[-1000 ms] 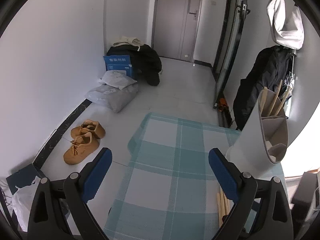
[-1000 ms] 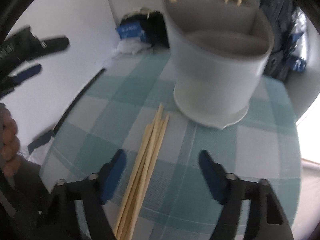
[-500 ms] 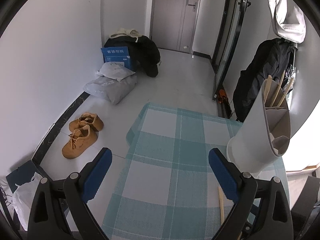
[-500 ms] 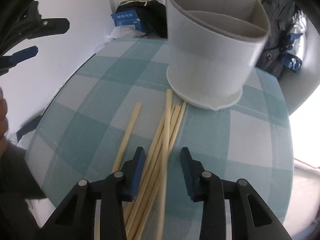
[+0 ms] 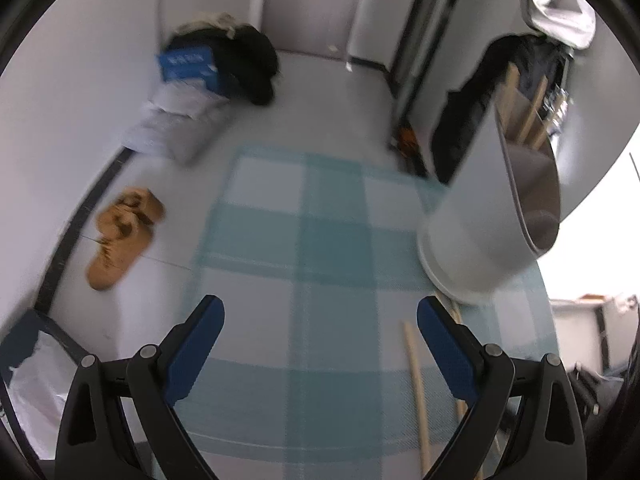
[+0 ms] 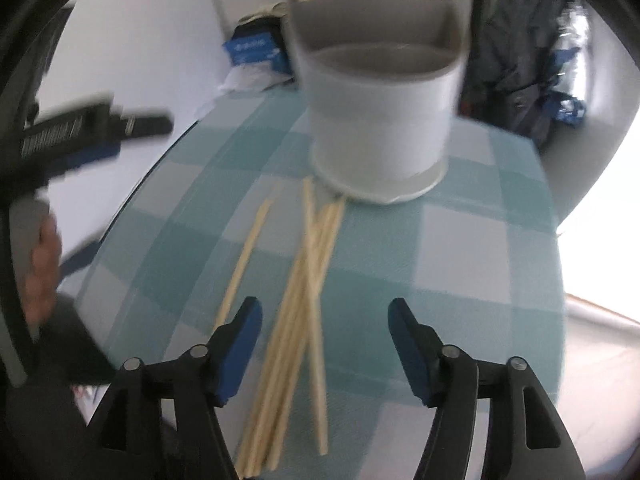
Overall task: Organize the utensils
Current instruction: 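Grasp a chopstick with the left gripper while the right gripper approaches the pile, then grasp a chopstick with the right gripper while the left gripper lifts its own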
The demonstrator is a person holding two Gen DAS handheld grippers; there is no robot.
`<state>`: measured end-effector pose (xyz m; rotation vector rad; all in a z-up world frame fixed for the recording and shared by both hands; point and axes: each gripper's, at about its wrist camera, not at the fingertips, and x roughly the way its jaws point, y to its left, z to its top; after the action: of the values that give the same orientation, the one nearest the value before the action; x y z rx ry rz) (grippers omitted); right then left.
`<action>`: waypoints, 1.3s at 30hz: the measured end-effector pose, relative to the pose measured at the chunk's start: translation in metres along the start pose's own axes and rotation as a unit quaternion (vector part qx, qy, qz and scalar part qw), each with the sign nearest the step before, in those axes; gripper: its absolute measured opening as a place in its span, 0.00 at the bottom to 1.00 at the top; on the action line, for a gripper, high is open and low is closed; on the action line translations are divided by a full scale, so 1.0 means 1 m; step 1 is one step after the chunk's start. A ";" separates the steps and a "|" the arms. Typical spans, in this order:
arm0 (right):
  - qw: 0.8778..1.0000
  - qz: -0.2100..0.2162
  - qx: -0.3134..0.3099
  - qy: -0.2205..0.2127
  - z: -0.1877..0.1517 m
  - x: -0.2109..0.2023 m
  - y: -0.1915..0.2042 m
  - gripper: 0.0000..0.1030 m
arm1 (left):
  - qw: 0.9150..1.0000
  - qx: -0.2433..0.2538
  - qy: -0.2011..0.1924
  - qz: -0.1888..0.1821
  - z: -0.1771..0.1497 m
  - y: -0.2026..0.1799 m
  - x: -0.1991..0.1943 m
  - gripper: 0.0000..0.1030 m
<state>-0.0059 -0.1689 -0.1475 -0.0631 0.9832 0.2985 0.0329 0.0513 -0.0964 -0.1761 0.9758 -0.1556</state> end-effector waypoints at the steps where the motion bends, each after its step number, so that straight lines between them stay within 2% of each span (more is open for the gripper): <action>1: 1.000 -0.005 0.008 -0.004 0.002 -0.001 -0.005 0.63 | 1.000 0.004 0.005 -0.003 -0.002 -0.003 0.002 0.92; 3: 0.999 -0.010 0.032 -0.016 0.003 -0.004 -0.014 0.69 | 1.000 0.019 0.013 -0.003 -0.006 -0.010 0.006 0.92; 5: 0.998 -0.020 0.052 -0.031 0.000 -0.013 -0.020 0.79 | 0.999 0.038 0.031 -0.002 -0.011 -0.017 0.012 0.92; 8: 0.994 -0.050 0.085 -0.049 0.001 -0.018 -0.032 0.86 | 0.997 0.036 0.062 -0.013 -0.015 -0.021 0.022 0.92; 10: 0.992 -0.059 0.102 -0.048 -0.001 -0.019 -0.039 0.86 | 0.995 0.019 0.094 -0.036 -0.017 -0.021 0.030 0.92; 12: 0.990 -0.054 0.118 -0.045 -0.003 -0.017 -0.045 0.86 | 0.993 0.020 0.111 -0.041 -0.019 -0.026 0.036 0.92; 17: 0.988 -0.042 0.137 -0.052 -0.005 -0.020 -0.057 0.86 | 0.991 0.034 0.127 -0.026 -0.021 -0.039 0.045 0.91; 19: 0.988 -0.037 0.135 -0.060 -0.009 -0.024 -0.059 0.86 | 0.991 0.043 0.126 -0.002 -0.019 -0.045 0.047 0.87; 25: 0.987 -0.011 0.139 -0.079 -0.002 -0.024 -0.076 0.85 | 0.988 0.075 0.122 0.062 -0.017 -0.059 0.048 0.62; 27: 0.987 -0.009 0.133 -0.084 -0.002 -0.026 -0.077 0.85 | 0.988 0.072 0.121 0.058 -0.018 -0.059 0.046 0.47; 30: 0.989 -0.011 0.120 -0.089 -0.002 -0.027 -0.074 0.85 | 0.989 0.080 0.113 0.060 -0.021 -0.060 0.044 0.33; 32: 0.989 -0.008 0.118 -0.091 -0.003 -0.028 -0.072 0.85 | 0.989 0.080 0.111 0.059 -0.020 -0.061 0.045 0.28; 35: 0.989 0.000 0.112 -0.096 -0.003 -0.032 -0.068 0.85 | 0.989 0.074 0.112 0.056 -0.018 -0.059 0.046 0.08; 39: 0.990 0.001 0.092 -0.103 -0.001 -0.035 -0.058 0.85 | 0.992 0.035 0.117 0.034 -0.013 -0.047 0.049 0.02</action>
<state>-0.0089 -0.2323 -0.1241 0.1349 0.8008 0.2113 0.0470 -0.0054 -0.1326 -0.0604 1.2070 -0.1500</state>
